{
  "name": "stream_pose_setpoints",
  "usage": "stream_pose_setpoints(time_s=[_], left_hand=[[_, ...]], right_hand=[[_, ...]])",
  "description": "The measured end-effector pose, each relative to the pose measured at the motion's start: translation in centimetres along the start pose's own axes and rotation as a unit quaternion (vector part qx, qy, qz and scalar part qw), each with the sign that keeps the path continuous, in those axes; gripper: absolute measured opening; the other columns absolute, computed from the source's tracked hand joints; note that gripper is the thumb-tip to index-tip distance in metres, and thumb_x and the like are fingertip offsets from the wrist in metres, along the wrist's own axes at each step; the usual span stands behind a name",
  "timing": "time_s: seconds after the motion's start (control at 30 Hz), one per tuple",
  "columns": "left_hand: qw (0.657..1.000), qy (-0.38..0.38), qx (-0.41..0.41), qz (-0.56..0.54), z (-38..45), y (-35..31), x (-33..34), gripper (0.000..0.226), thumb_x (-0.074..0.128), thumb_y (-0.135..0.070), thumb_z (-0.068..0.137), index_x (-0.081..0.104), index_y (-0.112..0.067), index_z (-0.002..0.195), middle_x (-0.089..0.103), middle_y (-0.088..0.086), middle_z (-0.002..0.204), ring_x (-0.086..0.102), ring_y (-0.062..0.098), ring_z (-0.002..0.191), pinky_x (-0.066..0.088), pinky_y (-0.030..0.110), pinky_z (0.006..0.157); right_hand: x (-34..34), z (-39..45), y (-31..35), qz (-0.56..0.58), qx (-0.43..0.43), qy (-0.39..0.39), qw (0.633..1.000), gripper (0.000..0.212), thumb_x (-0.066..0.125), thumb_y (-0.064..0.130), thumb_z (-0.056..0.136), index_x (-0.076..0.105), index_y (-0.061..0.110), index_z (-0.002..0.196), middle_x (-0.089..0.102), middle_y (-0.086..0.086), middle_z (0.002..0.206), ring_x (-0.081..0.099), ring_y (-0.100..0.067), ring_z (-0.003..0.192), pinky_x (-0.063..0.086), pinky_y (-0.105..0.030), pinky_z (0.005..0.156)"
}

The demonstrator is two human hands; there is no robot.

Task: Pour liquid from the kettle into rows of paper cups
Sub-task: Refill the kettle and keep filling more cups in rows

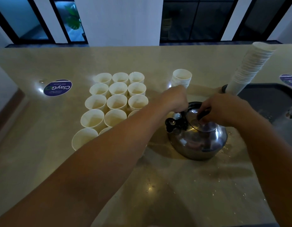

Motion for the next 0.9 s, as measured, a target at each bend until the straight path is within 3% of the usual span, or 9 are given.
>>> stream_pose_setpoints(time_s=[0.17,0.3,0.4,0.5,0.6,0.73,0.9], left_hand=[[0.997,0.031,0.033,-0.059,-1.7,-1.2,0.0,0.029,0.077,-0.021,0.086,0.075,-0.013,0.114,0.07,0.005,0.112,0.061,0.022,0.103,0.044,0.028,0.079],[0.993,0.017,0.047,-0.112,-2.8,-2.3,-0.9,0.03,0.081,-0.017,0.082,0.075,-0.012,0.11,0.072,0.007,0.107,0.063,0.022,0.099,0.048,0.028,0.078],[0.991,0.003,0.072,-0.111,-3.3,-3.4,-1.3,0.019,0.081,-0.012,0.08,0.077,-0.017,0.099,0.073,0.005,0.095,0.066,0.02,0.089,0.05,0.026,0.067],[0.992,-0.014,0.083,-0.094,-3.5,-4.0,-1.1,0.024,0.077,-0.011,0.08,0.076,-0.024,0.099,0.073,0.0,0.091,0.068,0.02,0.086,0.058,0.033,0.076],[0.99,-0.051,0.1,-0.087,-4.2,-3.9,-1.2,0.033,0.076,-0.019,0.083,0.072,-0.031,0.113,0.069,-0.008,0.093,0.065,0.018,0.092,0.054,0.037,0.085],[0.983,-0.086,0.113,-0.119,-6.0,-3.0,-1.2,0.036,0.069,-0.027,0.089,0.067,-0.035,0.125,0.071,-0.01,0.108,0.062,0.014,0.099,0.053,0.037,0.089],[0.961,-0.162,0.13,-0.185,-9.6,-1.9,-2.0,0.034,0.065,-0.019,0.092,0.068,-0.031,0.123,0.068,-0.006,0.12,0.06,0.011,0.107,0.047,0.026,0.087]], right_hand=[[0.3,-1.4,-1.0,0.021,0.017,0.018,0.999,0.025,0.079,0.044,0.081,0.072,0.049,0.105,0.069,0.012,0.1,0.062,-0.013,0.09,0.056,-0.036,0.084],[1.1,-2.7,-2.2,0.104,0.033,0.051,0.993,0.05,0.079,0.035,0.084,0.062,0.042,0.13,0.069,0.007,0.114,0.06,-0.014,0.1,0.044,-0.029,0.087],[-0.4,-3.6,-3.5,0.245,0.047,-0.082,0.965,0.027,0.079,0.033,0.083,0.073,0.029,0.109,0.07,0.01,0.09,0.062,-0.007,0.083,0.042,-0.025,0.073],[-1.5,-4.4,-3.4,0.285,0.032,-0.222,0.932,0.015,0.077,0.031,0.085,0.067,0.021,0.092,0.066,0.005,0.09,0.061,-0.013,0.082,0.042,-0.026,0.069],[-0.8,-4.1,-2.3,0.29,-0.016,-0.244,0.925,0.016,0.071,0.025,0.091,0.064,0.028,0.105,0.056,0.004,0.105,0.056,-0.016,0.096,0.041,-0.026,0.081],[-0.9,-4.1,-2.0,0.307,-0.04,-0.266,0.913,0.011,0.062,0.026,0.096,0.066,0.032,0.105,0.054,0.005,0.107,0.05,-0.007,0.098,0.036,-0.019,0.083],[-1.1,-3.7,-1.4,0.317,-0.014,-0.249,0.915,0.008,0.06,0.028,0.098,0.066,0.026,0.102,0.06,0.004,0.105,0.055,-0.015,0.098,0.041,-0.034,0.087]])
Point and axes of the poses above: each hand's wrist, its own z-axis towards the middle knuckle, its own x-axis out of the palm, y = z × x, the point moved 8 cm from there along z, towards the middle knuckle
